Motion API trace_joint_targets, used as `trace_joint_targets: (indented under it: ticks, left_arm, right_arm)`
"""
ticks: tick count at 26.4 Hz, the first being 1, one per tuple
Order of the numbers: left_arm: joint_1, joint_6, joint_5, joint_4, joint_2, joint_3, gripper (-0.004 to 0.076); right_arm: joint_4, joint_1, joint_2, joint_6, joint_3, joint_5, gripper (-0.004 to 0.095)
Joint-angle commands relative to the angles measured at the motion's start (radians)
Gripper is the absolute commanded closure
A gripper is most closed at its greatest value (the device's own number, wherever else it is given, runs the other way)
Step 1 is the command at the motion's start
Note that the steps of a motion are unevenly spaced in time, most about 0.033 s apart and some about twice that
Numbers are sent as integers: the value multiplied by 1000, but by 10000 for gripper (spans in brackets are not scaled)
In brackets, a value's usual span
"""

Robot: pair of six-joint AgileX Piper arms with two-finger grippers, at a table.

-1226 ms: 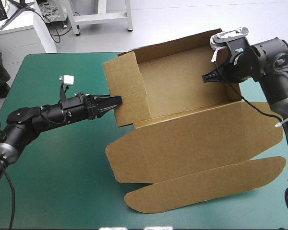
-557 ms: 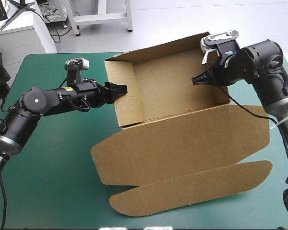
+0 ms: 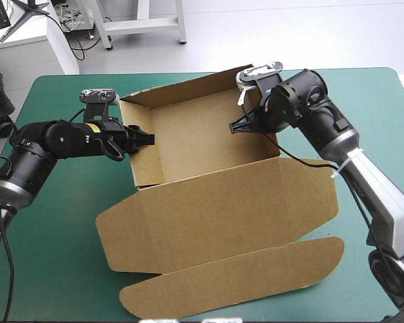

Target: Fold the box

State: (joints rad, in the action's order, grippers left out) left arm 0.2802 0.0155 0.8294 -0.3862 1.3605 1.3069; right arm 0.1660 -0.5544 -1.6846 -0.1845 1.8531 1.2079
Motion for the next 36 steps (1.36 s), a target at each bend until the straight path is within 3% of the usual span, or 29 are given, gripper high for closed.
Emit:
trace_joint_targets:
  ticks: [1, 4, 7, 8, 14, 23, 36]
  left_arm:
    - [9, -100, 30, 61, 5, 98, 502]
    - [9, -122, 63, 106, 39, 129, 570]
    - [34, -122, 59, 135, 84, 132, 724]
    - [47, -122, 54, 145, 94, 132, 734]
    - [119, -271, 0, 325, 190, 132, 734]
    - [119, -273, -8, 335, 318, 132, 734]
    - [117, -270, -53, 289, 467, 132, 733]
  right_arm:
    - [-95, -46, 15, -28, 30, -107, 922]
    - [-98, -59, -8, -60, 30, -129, 922]
    - [-144, -59, -46, -81, 33, -162, 922]
    - [-146, -59, -56, -87, 33, -164, 922]
    - [-146, -51, -150, -115, 35, -187, 922]
    - [-295, 78, -255, -34, 35, -193, 923]
    - [-280, 110, -370, 44, 37, -211, 922]
